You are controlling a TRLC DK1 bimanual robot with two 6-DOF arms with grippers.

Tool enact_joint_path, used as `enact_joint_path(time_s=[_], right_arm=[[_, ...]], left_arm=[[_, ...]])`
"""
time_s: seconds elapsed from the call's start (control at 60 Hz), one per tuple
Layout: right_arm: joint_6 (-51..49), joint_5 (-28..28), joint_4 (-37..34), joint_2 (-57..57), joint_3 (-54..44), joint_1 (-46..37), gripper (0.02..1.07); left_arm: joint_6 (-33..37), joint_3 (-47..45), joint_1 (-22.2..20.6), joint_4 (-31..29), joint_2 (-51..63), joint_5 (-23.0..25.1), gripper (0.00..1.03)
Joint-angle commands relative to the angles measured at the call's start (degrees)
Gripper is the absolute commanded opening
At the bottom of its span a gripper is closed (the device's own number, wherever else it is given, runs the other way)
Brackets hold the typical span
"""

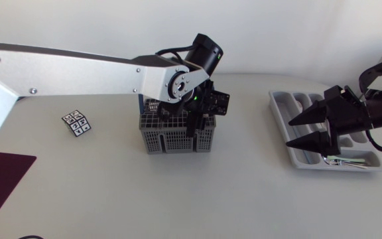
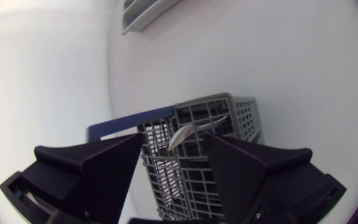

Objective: Transfer all utensils from the basket to the drawer tray.

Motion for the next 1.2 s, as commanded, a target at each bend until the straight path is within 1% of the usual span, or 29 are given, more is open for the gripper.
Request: enact_joint_path(time_s=[0.0,0.083,0.15,0.233,0.3,0.35,0.433,0.6,0.633,0.85,0.933,0.983,1.183], right_arm=[[4.5,-0.3,2.1,-0.9,-1.1,0.9,1.02],[5.8,-0.3,2.6,-0.5,-0.8,1.3,1.02],[5.8,-0.4,2.5,-0.3,-1.1,1.7,1.02],[5.6,-0.4,2.7,-0.2,-1.7,2.2,1.01],[5.6,-0.4,3.3,-0.1,-2.2,2.3,0.97],[5.6,-0.4,3.6,-0.1,-2.3,2.3,0.96],[5.7,-0.4,3.9,-0.2,-2.5,2.4,0.89],[6.2,0.1,4.2,-0.7,-3.0,2.9,0.88],[6.2,0.3,4.3,-0.8,-3.3,3.0,0.88],[7.5,1.7,7.5,-1.7,-5.4,3.3,0.88],[7.5,2.0,8.1,-1.8,-5.9,3.3,0.88],[7.5,2.1,8.1,-1.8,-5.9,3.3,0.88],[7.5,2.8,8.6,-2.6,-7.0,3.7,0.88]], left_arm=[[2.2,2.0,0.5,-1.3,1.9,-0.5,0.65],[2.4,2.8,0.6,-1.6,2.5,-0.5,0.65],[2.4,3.4,0.7,-2.3,2.9,-0.5,0.60],[3.0,3.4,0.9,-2.4,3.5,-0.5,0.59],[3.3,3.3,1.1,-2.4,3.9,-0.8,0.51],[3.4,3.4,1.2,-2.4,3.9,-0.8,0.48],[3.6,3.4,1.3,-2.4,3.9,-0.8,0.42],[3.5,3.1,1.2,-2.3,3.9,-0.8,0.32],[3.5,3.1,1.1,-2.3,3.9,-0.7,0.28],[3.3,2.9,0.8,-2.3,3.9,-0.7,0.08],[3.3,2.4,0.8,-2.3,3.8,-0.7,0.07],[3.3,2.3,0.8,-2.3,3.6,-0.7,0.03],[3.1,2.3,0.6,-3.0,1.5,-0.7,0.03]])
